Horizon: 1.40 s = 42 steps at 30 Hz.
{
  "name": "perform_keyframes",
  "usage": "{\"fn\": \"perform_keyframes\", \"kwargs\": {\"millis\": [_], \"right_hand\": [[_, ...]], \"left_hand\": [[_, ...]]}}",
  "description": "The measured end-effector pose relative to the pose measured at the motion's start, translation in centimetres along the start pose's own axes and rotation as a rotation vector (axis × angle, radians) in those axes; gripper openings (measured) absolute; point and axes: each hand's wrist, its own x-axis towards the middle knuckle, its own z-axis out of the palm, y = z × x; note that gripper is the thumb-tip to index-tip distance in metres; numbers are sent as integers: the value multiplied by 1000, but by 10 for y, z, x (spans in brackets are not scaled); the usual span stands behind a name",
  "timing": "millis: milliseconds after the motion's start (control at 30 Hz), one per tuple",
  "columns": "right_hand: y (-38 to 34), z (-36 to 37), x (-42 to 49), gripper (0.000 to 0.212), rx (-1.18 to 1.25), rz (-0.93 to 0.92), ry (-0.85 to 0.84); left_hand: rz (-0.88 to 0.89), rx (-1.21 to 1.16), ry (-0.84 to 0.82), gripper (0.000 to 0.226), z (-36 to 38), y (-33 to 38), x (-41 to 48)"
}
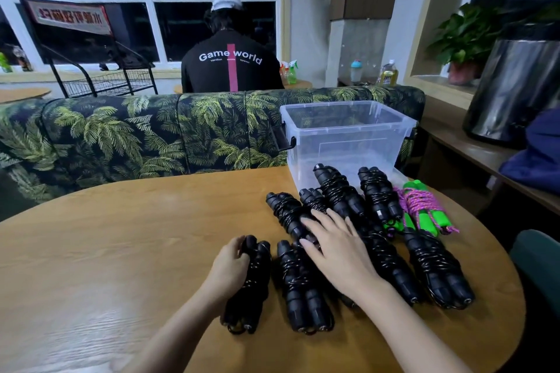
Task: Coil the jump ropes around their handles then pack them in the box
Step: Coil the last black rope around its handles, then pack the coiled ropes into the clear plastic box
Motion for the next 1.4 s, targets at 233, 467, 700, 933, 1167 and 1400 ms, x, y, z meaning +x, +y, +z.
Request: {"fn": "perform_keyframes", "kwargs": {"millis": [233, 467, 700, 933, 1167, 1400], "right_hand": [[46, -8, 48, 69, -105, 175, 72], [64, 2, 93, 92, -298, 262, 4], [55, -9, 64, 89, -214, 224, 72], [63, -16, 64, 80, -131, 167, 148], [94, -53, 137, 85, -220, 115, 354], [126, -47, 193, 101, -382, 131, 335]], "left_hand": [[55, 243, -17, 56, -2, 29, 29], [79, 257, -115, 77, 42, 64, 96], [131, 267, -158, 88, 51, 54, 107], [279, 397, -7, 88, 37, 92, 104], [643, 695, 260, 88, 25, 174, 140], [762, 1028, 267, 101, 43, 195, 194]]}}
